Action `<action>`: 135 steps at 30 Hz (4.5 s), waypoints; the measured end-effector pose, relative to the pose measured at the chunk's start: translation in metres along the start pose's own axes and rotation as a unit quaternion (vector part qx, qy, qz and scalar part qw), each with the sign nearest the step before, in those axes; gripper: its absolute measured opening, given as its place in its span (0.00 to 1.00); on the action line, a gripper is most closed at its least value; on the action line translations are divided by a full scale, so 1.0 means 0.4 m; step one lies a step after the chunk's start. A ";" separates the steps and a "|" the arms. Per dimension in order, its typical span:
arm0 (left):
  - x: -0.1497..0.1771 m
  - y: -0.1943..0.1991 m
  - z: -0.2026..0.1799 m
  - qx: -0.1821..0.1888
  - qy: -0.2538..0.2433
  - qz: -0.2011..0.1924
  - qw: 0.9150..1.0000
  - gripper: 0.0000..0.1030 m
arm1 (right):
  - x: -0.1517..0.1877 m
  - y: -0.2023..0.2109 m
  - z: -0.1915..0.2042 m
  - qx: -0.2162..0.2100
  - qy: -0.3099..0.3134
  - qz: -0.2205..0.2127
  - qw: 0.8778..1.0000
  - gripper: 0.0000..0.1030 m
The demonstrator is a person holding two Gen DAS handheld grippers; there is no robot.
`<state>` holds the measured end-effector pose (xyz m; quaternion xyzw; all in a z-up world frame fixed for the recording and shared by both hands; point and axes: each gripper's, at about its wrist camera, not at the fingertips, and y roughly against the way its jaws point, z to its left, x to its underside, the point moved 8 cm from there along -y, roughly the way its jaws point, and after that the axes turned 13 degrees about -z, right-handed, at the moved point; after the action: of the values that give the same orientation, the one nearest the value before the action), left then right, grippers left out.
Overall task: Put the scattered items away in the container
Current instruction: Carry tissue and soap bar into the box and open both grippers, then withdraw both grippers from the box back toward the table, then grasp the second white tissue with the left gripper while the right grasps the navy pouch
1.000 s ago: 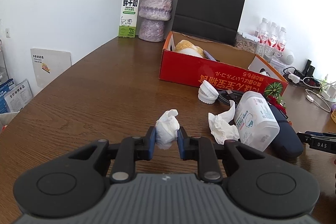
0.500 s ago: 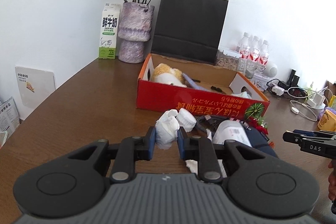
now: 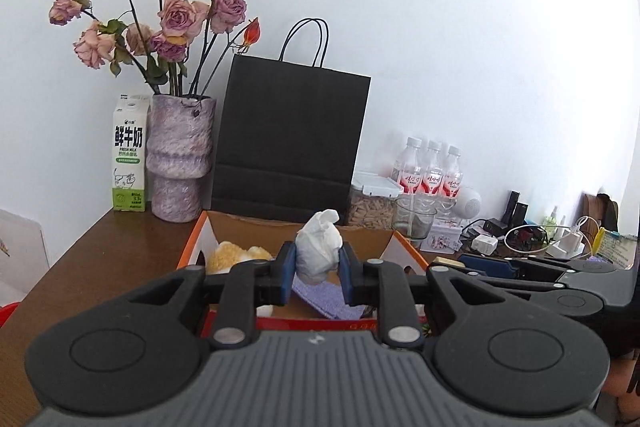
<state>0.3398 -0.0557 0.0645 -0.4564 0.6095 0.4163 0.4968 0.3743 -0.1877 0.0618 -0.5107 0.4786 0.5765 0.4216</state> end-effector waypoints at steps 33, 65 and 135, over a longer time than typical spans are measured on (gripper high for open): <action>0.141 -0.321 0.059 -0.058 -0.084 0.036 0.994 1.00 | 0.127 -0.256 -0.089 0.010 0.007 0.055 0.998 1.00; 0.110 -0.186 0.053 -0.065 -0.083 0.016 0.994 1.00 | 0.092 -0.105 -0.088 0.028 0.029 0.034 0.999 1.00; 0.295 0.153 0.166 -0.092 -0.012 0.132 0.987 0.14 | 0.277 0.175 -0.042 0.014 -0.002 0.123 0.992 1.00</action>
<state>0.2850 0.0057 -0.0590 -0.4105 0.6177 0.5378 0.4009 0.2956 -0.2176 -0.0399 -0.4415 0.5447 0.6182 0.3553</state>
